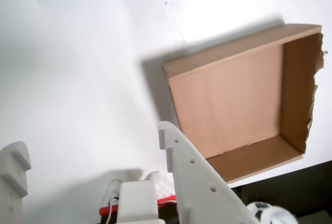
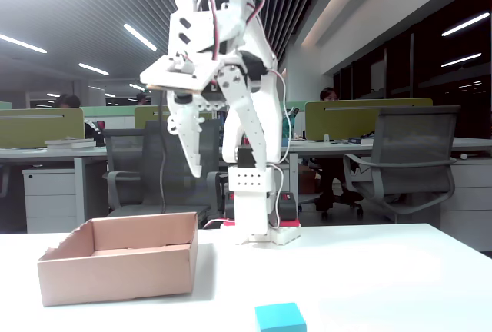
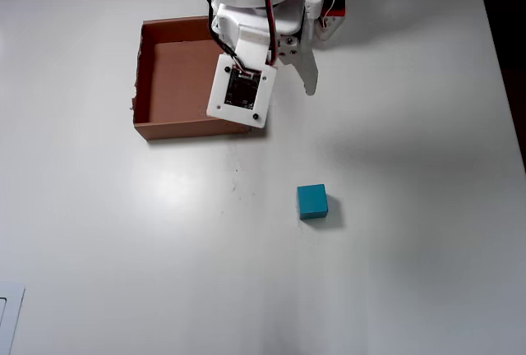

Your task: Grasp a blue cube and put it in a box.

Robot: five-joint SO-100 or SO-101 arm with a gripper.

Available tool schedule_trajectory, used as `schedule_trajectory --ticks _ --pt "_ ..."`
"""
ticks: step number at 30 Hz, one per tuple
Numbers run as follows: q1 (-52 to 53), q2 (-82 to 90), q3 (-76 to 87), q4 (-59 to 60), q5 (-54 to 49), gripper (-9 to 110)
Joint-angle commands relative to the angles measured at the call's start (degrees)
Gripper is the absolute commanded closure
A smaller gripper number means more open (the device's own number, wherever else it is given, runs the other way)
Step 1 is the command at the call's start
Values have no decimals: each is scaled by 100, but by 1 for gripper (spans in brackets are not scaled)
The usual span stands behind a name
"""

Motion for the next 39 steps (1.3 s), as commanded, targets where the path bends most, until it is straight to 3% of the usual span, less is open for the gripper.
schedule_trajectory --ticks 1,10,39 --pt "9 -501 -677 -167 -97 67" --pt "-378 -1767 -1600 -369 -53 55" --pt "-1424 -4500 -2804 -1503 659 59"
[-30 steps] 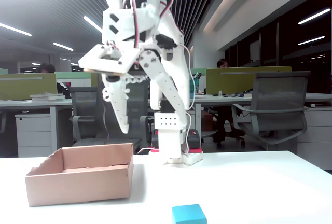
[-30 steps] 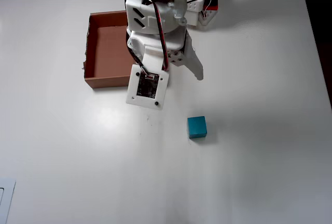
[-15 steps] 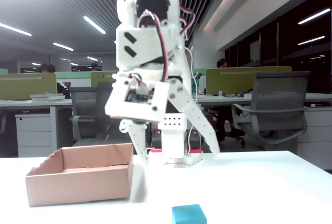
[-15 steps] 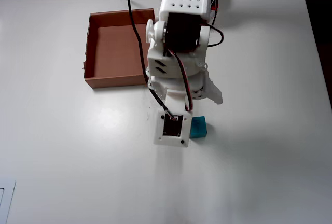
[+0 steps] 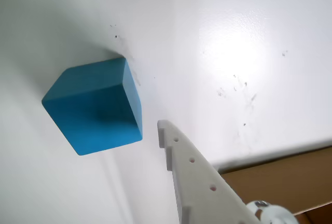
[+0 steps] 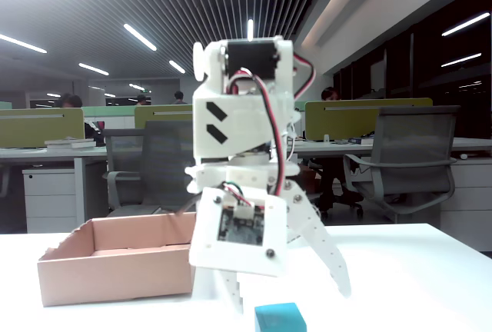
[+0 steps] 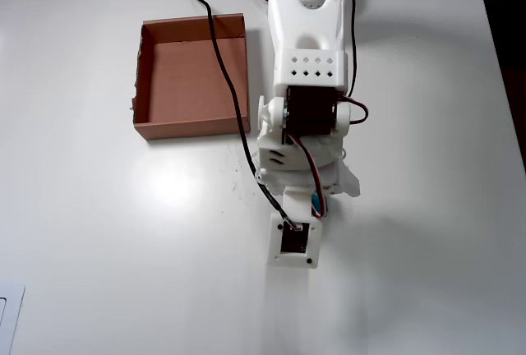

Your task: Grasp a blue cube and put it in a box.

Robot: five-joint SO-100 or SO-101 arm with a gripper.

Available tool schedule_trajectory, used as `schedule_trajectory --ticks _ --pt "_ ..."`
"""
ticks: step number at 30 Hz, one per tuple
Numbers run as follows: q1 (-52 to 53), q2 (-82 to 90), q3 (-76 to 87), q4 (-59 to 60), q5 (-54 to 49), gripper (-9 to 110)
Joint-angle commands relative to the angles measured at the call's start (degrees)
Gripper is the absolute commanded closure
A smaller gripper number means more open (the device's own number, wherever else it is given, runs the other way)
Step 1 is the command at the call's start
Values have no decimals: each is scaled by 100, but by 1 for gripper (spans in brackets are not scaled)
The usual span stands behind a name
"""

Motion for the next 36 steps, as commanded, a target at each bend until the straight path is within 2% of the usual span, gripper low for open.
schedule_trajectory --ticks 1,13,36 --pt "-114 -26 -343 -79 35 59" --pt "-281 -501 -536 -132 193 62" --pt "-44 -475 -457 -308 290 74"
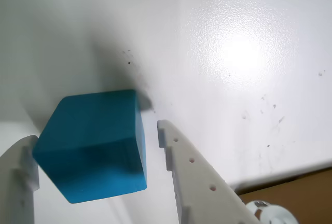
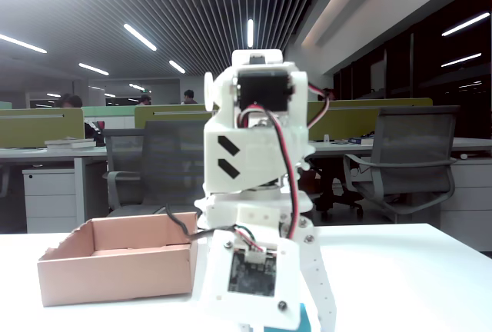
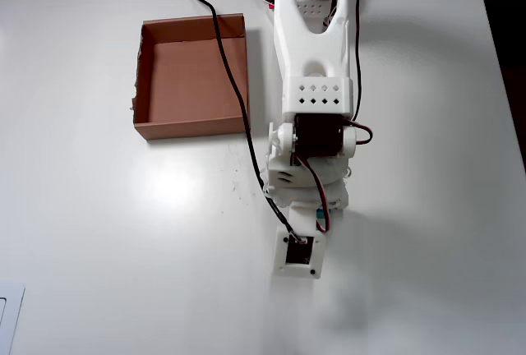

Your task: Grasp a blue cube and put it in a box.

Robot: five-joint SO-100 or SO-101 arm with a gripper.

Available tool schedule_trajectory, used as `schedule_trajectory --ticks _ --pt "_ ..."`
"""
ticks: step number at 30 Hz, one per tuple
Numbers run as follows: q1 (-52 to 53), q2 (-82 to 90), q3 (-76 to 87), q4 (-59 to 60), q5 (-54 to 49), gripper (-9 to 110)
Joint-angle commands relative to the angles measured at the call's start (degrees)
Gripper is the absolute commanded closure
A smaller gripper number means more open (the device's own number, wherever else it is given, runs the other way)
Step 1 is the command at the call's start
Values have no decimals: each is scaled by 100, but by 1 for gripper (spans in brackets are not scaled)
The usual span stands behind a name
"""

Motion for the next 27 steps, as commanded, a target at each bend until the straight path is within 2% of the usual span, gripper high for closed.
schedule_trajectory --ticks 1,16,27 --pt "44 114 -229 -79 18 74" --pt "-149 448 0 -79 185 75" --pt "-176 501 35 -141 334 83"
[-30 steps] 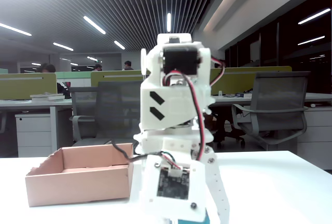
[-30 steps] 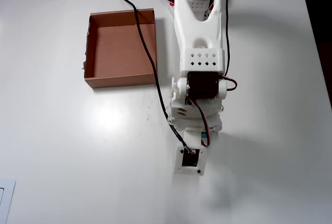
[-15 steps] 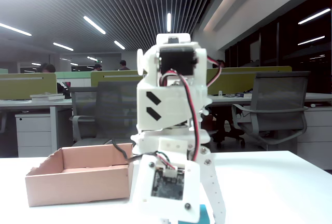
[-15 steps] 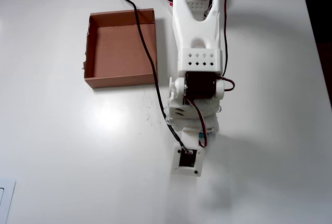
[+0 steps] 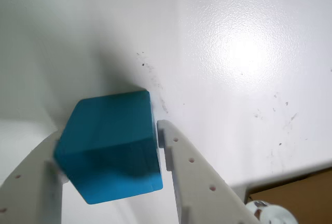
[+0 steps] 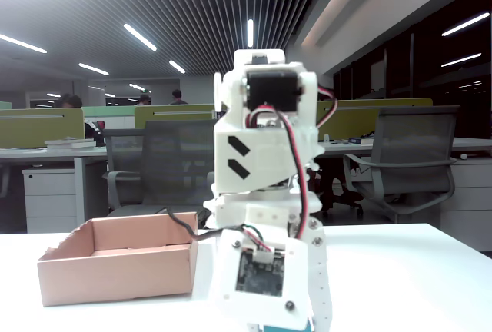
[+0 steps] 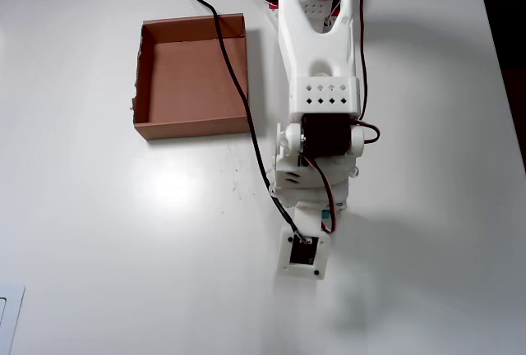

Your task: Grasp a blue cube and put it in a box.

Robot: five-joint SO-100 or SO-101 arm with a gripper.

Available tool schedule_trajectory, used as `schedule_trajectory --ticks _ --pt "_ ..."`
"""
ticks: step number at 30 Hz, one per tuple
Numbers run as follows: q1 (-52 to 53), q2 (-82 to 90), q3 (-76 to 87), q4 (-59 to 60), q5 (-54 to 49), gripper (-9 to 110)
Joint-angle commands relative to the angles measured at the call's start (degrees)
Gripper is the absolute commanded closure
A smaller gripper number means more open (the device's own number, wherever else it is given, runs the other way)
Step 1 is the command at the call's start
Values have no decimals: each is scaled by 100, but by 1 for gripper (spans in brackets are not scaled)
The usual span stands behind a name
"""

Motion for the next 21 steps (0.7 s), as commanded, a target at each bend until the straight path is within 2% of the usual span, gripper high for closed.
schedule_trajectory --ticks 1,21 --pt "-53 483 -18 -70 18 83" --pt "-70 545 62 -44 79 88"
